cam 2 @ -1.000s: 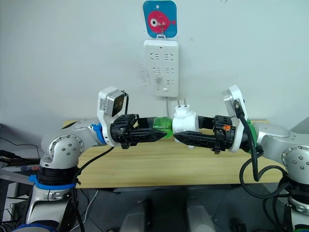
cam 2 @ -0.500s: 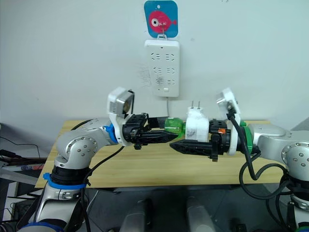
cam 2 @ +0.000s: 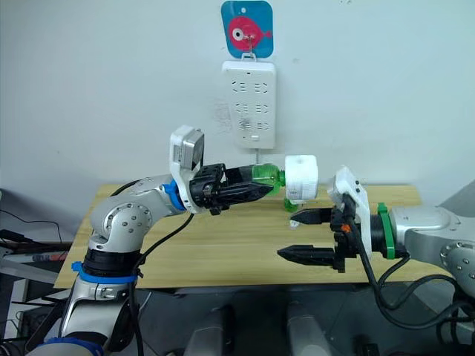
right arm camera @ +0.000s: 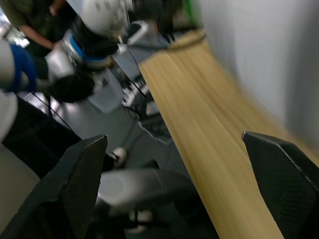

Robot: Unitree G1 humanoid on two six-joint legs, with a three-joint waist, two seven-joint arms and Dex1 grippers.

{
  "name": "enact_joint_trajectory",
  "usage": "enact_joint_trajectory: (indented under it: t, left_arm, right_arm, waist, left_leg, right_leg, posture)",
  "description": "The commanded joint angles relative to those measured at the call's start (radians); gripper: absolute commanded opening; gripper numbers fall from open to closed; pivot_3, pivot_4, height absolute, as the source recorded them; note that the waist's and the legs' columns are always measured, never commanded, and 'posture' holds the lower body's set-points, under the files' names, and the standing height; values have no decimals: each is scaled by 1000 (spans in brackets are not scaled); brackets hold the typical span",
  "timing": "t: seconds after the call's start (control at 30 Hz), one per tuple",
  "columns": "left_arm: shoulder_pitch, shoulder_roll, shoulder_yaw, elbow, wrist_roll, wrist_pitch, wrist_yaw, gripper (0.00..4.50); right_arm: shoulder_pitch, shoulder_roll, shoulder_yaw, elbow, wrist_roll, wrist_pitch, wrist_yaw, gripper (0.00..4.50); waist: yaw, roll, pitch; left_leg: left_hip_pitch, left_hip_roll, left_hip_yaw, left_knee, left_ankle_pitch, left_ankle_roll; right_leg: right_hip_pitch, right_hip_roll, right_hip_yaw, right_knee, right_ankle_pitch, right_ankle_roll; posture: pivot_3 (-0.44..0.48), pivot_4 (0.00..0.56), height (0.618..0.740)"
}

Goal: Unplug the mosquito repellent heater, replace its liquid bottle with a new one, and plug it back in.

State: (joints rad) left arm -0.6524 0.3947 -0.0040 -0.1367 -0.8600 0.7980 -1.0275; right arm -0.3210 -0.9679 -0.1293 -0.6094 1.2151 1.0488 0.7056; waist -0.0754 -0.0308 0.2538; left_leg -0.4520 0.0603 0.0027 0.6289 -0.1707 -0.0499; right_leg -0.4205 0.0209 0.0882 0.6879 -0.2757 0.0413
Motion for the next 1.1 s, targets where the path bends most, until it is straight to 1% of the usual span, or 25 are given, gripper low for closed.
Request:
enact_joint_trajectory:
  t: [0.03, 0.07, 0.13, 0.17, 0.2, 0.27, 0.3, 0.37, 0.4, 0.5, 0.57, 0.67, 0.8, 0.9, 1.03, 1.1]
  left_arm:
    - [-26, 8, 24, -12, -21, -11, -20, 2230]
    - [-27, 12, 26, -12, -28, -2, -28, 2230]
    - [-28, 23, 25, -14, -46, 22, -46, 2230]
    - [-28, 29, 23, -17, -56, 35, -56, 2230]
    - [-29, 33, 22, -18, -67, 49, -65, 2230]
    - [-36, 37, 26, -20, -100, 87, -76, 2230]
    - [-42, 37, 31, -19, -120, 107, -78, 2230]
    - [-54, 39, 36, -15, -154, 144, -84, 2230]
    - [-58, 43, 34, -15, -160, 153, -89, 2230]
    - [-61, 49, 35, -14, -176, 173, -92, 2230]
    - [-58, 50, 31, -12, -170, 165, -88, 2230]
    - [-54, 42, 27, -4, -135, 128, -76, 2230]
    - [-34, 40, -10, 1, -42, 29, -89, 2230]
    - [-9, 39, -52, 1, 60, -94, -121, 2230]
    - [10, 36, -89, 4, 146, -209, -156, 2230]
    - [15, 39, -101, -1, 167, -244, -178, 2230]
  right_arm:
    - [47, -67, -139, 2, -13, -38, 86, 3549]
    - [59, -90, -171, 16, -16, -36, 107, 3219]
    - [69, -124, -221, 48, -13, -31, 135, 2346]
    - [65, -135, -238, 67, -7, -27, 143, 2107]
    - [55, -139, -242, 86, -16, -30, 142, 1740]
    - [32, -136, -216, 118, -68, -58, 143, 1119]
    - [15, -124, -185, 133, -115, -86, 134, 701]
    - [-38, -73, -121, 168, -179, -123, 109, 17]
    - [-60, -48, -90, 179, -209, -141, 102, 0]
    - [-113, 13, -30, 166, -211, -134, 113, 0]
    - [-135, 41, -18, 119, -139, -96, 112, 0]
    - [-153, 62, -41, 68, -13, -41, 75, 0]
    - [-179, 56, -82, 54, 140, 0, -18, 0]
    - [-211, 48, -97, 80, 260, 11, -109, 0]
    - [-265, 60, -85, 125, 320, 6, -200, 0]
    - [-291, 67, -65, 154, 290, 6, -216, 0]
  waist:
    - [2, 0, 0]
    - [2, 0, 0]
    - [2, 0, 0]
    - [2, 0, 0]
    - [1, 0, 0]
    - [-2, 0, 0]
    - [-4, 0, 0]
    - [-7, 0, 0]
    - [-8, 0, 0]
    - [-10, 0, 0]
    - [-9, 0, 0]
    - [-8, 0, 0]
    - [-8, 0, 0]
    - [-9, 0, 0]
    - [-8, 0, 0]
    - [-8, 0, 0]
  left_leg:
    - [0, 0, 1, 0, 0, 0]
    - [0, 0, 1, 0, 0, 0]
    - [0, 0, 0, 0, 0, 0]
    - [0, 0, 0, 0, 0, 0]
    - [1, 0, 0, 0, 0, 0]
    - [1, 0, 0, 0, 0, 0]
    - [1, 0, 1, 0, 0, 0]
    - [1, 0, 1, 0, 0, 0]
    - [0, 0, 1, 0, 0, 0]
    - [1, 0, 1, 0, 0, 0]
    - [0, 0, 0, 0, 0, 0]
    - [0, 0, 0, 0, 0, 0]
    - [0, 0, 0, 1, 0, 0]
    - [0, 0, 1, 1, 0, 0]
    - [0, 0, 1, 0, 0, 0]
    - [0, 0, 1, 0, 0, 0]
  right_leg:
    - [0, 0, 1, 0, 0, 0]
    - [0, 0, 1, 0, 0, 0]
    - [0, 0, 0, 0, 0, 0]
    - [0, 0, 0, 0, 0, 0]
    - [0, 0, 0, 0, 0, 0]
    - [0, 0, 0, 0, 0, 0]
    - [0, 0, 1, 0, 0, 0]
    - [0, 0, 1, 0, 0, 0]
    - [0, 0, 1, 0, 0, 0]
    - [0, 0, 1, 1, 0, 0]
    - [0, 0, 0, 0, 0, 0]
    - [0, 0, 1, 0, 0, 0]
    - [0, 0, 0, 1, 0, 0]
    - [0, 0, 1, 1, 0, 0]
    - [0, 0, 1, 0, 0, 0]
    - [0, 0, 2, 0, 0, 0]
  posture:
    - [-83, 213, 740]
    - [-89, 216, 740]
    - [-98, 218, 740]
    - [-102, 218, 740]
    - [-106, 218, 740]
    - [-113, 217, 740]
    - [-116, 215, 740]
    - [-115, 212, 740]
    - [-116, 210, 740]
    - [-121, 206, 740]
    - [-120, 204, 740]
    - [-122, 205, 740]
    - [-122, 205, 740]
    - [-133, 215, 740]
    - [-130, 216, 740]
    - [-124, 216, 740]
